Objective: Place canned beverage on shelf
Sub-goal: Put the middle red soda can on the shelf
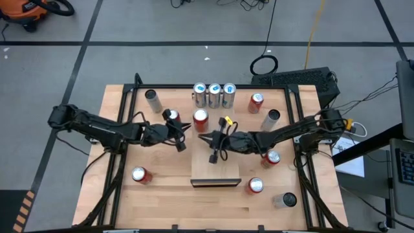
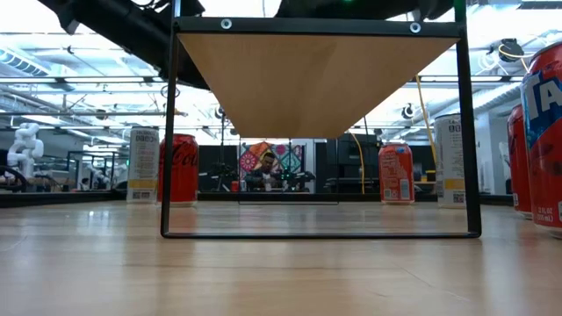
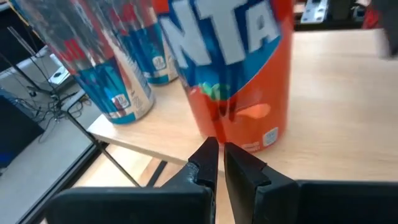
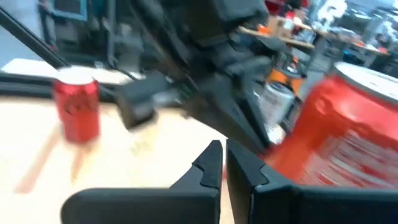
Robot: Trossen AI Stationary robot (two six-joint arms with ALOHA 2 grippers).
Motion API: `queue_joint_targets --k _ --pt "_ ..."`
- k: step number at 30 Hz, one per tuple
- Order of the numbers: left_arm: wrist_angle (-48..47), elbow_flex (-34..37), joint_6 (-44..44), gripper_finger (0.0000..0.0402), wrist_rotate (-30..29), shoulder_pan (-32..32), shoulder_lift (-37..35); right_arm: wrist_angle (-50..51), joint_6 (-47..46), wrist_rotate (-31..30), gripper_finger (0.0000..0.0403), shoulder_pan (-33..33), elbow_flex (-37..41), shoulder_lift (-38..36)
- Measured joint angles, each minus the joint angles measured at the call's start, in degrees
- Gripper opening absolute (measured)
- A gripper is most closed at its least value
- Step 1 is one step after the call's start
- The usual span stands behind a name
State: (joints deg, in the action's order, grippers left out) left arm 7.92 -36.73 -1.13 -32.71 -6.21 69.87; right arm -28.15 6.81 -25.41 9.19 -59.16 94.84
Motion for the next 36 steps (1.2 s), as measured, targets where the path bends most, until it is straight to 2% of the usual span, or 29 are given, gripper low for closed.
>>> queue_joint_targets --k 2,10,26,36 --pt "-0.99 0.00 -0.04 0.0029 -0.04 -0.75 -1.17 2.50 -0.11 -1.80 0.0000 0.26 0.02 -0.69" --pt "-1.39 -0.02 -1.57 0.0029 -0.31 -3.04 -5.03 3.72 -0.33 -1.61 0.0000 -2.16 0.04 -0.03" --pt "-1.18 -0.02 -3.06 0.0029 0.81 -4.07 -5.21 3.03 -0.07 1.64 0.0000 -6.46 0.04 -0.03" --pt "-1.68 -0.02 -3.52 0.0029 1.62 -4.10 -5.18 3.31 1.18 1.77 0.0000 -4.28 0.09 -0.60"
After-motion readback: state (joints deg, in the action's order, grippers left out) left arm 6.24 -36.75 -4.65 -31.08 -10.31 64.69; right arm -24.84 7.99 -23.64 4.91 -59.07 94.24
